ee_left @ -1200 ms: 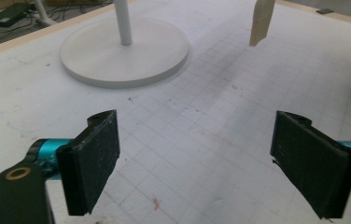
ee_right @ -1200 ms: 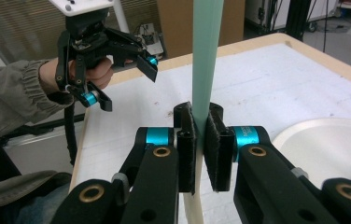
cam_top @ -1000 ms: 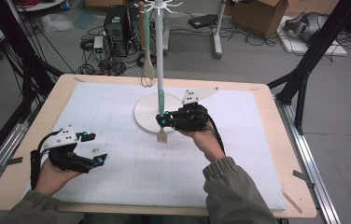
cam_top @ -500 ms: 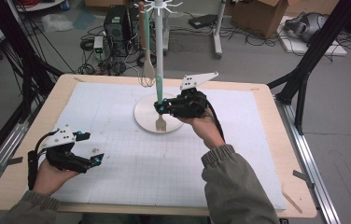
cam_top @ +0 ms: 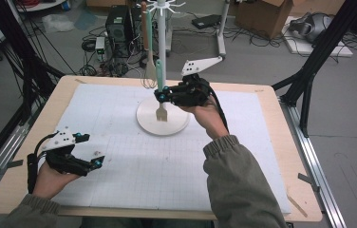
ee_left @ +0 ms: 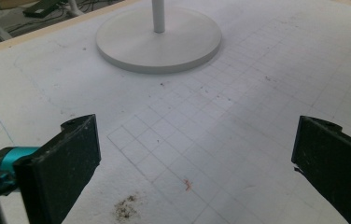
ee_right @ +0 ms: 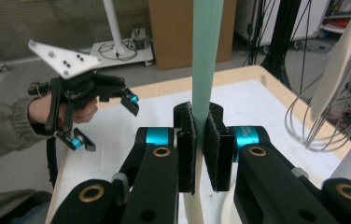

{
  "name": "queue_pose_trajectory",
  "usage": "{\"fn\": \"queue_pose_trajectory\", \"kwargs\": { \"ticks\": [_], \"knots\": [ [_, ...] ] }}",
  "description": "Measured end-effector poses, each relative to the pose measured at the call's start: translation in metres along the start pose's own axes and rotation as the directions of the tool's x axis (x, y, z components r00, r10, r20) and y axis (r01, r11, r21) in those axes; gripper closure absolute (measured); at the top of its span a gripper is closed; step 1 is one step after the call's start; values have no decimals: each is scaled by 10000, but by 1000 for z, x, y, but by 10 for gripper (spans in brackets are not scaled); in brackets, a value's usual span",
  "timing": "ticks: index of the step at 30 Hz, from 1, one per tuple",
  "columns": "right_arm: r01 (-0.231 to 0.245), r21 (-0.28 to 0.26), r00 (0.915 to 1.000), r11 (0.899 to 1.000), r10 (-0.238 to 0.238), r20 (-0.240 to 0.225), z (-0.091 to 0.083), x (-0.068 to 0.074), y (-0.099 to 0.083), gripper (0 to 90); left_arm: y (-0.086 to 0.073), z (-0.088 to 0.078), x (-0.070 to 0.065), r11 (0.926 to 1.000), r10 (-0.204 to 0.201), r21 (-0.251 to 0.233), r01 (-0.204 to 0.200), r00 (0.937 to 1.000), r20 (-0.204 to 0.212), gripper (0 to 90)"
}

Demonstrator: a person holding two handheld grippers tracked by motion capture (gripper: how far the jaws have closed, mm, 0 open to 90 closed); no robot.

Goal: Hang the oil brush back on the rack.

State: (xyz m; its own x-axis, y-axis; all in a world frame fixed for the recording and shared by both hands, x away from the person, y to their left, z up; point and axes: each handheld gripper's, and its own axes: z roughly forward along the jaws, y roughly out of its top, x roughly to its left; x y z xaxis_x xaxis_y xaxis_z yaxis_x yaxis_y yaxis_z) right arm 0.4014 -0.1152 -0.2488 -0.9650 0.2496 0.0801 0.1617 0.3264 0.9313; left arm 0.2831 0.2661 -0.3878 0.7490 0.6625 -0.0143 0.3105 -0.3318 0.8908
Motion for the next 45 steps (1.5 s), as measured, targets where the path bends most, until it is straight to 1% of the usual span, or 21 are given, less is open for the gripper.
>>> {"fn": "queue_pose_trajectory", "kwargs": {
  "ticks": [3,5,9,10,14,20,23,25,31,33,37,40,42,45],
  "knots": [
    [-24,-25,10000,10000,24,65,-1,-3,6,842,0,0,0,10000,-45,-9,45,10000,-35,17],
    [-16,1,9999,10000,16,133,-1,-5,10,842,0,0,-1,10000,19,-17,-19,10000,-14,17],
    [41,-32,9999,10000,-41,142,-1,-9,19,842,0,-1,-2,10000,22,-16,-22,10000,23,17],
    [36,-50,9998,10000,-35,214,-1,-10,21,842,0,-1,-2,10000,34,-10,-34,10000,13,17],
    [76,-20,9998,10000,-76,202,-1,-14,28,842,0,-1,-2,9999,116,0,-116,9999,20,17],
    [-23,-95,9995,10000,26,315,-2,-24,39,842,0,-1,-2,9999,128,20,-128,9999,-22,17],
    [88,-140,9994,9999,-83,326,-1,-28,46,842,0,-2,-2,9999,123,15,-123,9999,-12,17],
    [62,-119,9992,9999,-57,389,-1,-30,50,842,0,-2,-2,9999,125,6,-125,9999,-22,17],
    [49,-66,9982,10000,-45,601,-4,-37,59,842,0,-3,-2,9998,179,-2,-179,9998,-37,17],
    [25,-101,9982,9999,-19,601,-5,-39,62,842,0,-3,-2,9998,193,-54,-194,9998,-77,17],
    [-14,-5,9971,10000,14,757,-6,-42,67,842,1,-4,-2,9998,177,-69,-177,9998,-60,17],
    [-55,-69,9970,10000,60,773,-6,-45,71,841,0,-4,-2,9998,180,-96,-180,9998,-57,17],
    [-137,-158,9968,9998,149,788,-6,-47,72,841,0,-4,-2,9998,186,-74,-186,9998,-44,17],
    [-261,-146,9959,9996,273,862,-7,-50,72,842,0,-4,-1,9997,209,-86,-210,9998,-42,17]
  ]
}}
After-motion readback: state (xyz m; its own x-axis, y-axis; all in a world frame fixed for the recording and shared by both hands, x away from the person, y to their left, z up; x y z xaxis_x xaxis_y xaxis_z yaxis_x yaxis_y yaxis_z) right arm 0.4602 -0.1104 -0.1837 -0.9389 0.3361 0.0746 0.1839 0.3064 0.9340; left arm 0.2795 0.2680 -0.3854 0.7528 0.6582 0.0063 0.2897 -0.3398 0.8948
